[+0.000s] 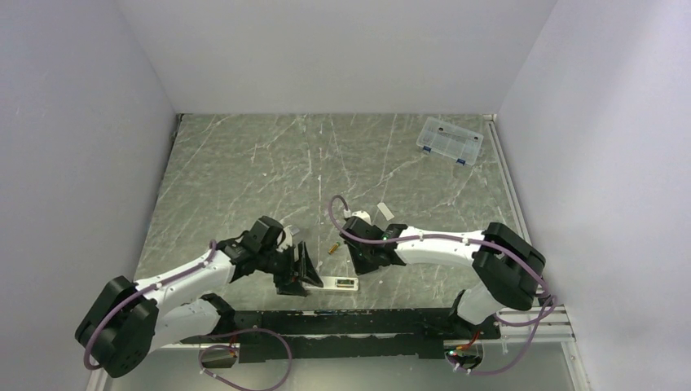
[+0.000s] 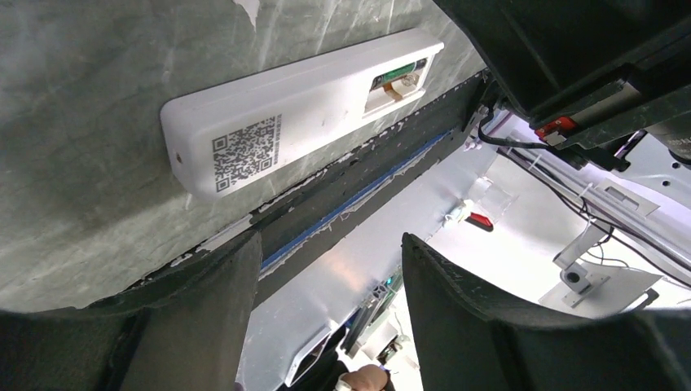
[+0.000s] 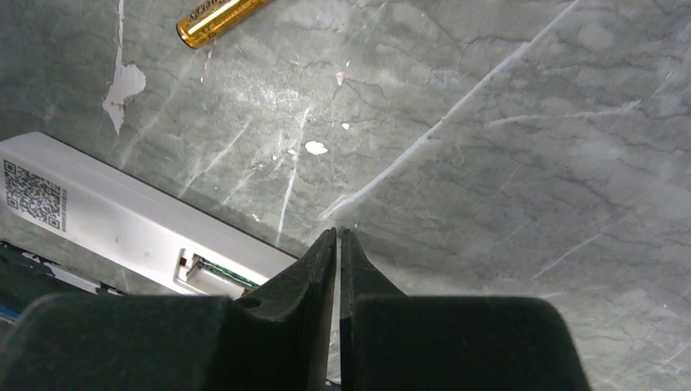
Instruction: Load the batteries into the remote control
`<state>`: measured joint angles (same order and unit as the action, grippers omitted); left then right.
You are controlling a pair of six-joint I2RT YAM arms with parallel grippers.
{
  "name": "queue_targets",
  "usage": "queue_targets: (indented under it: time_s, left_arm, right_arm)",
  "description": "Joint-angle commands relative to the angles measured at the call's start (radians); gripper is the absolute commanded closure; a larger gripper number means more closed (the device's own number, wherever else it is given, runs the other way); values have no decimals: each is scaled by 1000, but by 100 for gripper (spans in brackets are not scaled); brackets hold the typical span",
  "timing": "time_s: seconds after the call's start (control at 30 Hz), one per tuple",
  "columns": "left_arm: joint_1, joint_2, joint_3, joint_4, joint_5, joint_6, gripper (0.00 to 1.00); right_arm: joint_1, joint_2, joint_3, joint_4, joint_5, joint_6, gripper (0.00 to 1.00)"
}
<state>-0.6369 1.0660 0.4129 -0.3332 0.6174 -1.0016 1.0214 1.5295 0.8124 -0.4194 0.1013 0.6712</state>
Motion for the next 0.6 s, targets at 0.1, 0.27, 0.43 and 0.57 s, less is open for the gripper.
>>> queue_targets:
  time_s: [0.1,0.27,0.43,0.57]
  left_arm:
    - [-52,27,-19,76,-3,-63,30]
    - [-75,42,-45,100,-54,-93,30]
    - [-86,65,-52,127,-102,-107,30]
    - [-90,70,-55,150,-135,-113,31]
  right_arm:
    - [-4,-43,-35,75,-20,-9,91]
    - [-4,-45,-47,98,-37,-2,91]
    - [-4,-41,-52,110,-65,-10,92]
    - [-3,-47,-69,129,-88,-10,92]
